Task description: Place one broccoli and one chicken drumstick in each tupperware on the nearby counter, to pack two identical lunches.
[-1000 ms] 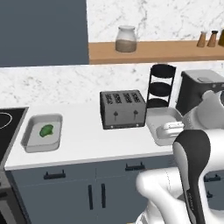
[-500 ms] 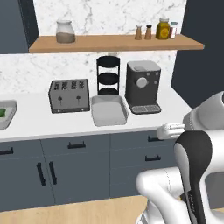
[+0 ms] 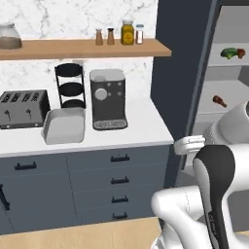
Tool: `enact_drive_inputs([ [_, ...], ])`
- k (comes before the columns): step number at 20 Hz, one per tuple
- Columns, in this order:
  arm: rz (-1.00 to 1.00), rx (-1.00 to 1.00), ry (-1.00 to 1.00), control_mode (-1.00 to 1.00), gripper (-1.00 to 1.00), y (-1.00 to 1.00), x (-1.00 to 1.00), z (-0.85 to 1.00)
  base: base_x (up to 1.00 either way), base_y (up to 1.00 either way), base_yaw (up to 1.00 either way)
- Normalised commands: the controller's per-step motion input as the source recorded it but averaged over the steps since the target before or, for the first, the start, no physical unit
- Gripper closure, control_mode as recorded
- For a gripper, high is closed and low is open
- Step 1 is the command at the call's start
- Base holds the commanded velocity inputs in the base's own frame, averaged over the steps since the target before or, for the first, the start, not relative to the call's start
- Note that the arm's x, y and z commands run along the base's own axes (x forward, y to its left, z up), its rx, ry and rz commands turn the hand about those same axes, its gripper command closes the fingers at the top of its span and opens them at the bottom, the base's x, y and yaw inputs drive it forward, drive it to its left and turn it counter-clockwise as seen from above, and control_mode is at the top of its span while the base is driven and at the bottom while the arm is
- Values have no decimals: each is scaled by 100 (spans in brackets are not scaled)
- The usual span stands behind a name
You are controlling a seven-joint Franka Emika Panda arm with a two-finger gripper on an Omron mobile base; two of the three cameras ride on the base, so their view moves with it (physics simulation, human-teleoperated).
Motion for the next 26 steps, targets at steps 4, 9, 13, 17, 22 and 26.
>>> enact_drive_inputs([
  [4, 0, 0, 0, 100, -100, 0, 0, 0, 0, -100, 0],
  [9, 0, 0, 0, 100, -100, 0, 0, 0, 0, -100, 0],
  [13, 0, 0, 0, 100, -100, 0, 0, 0, 5, -76, 0],
  [17, 0, 0, 0, 100, -100, 0, 0, 0, 35, -9, 0],
  [22, 0, 0, 0, 100, -100, 0, 0, 0, 35, 4, 0],
  [26, 0, 0, 0, 100, -100, 0, 0, 0, 9, -32, 0],
])
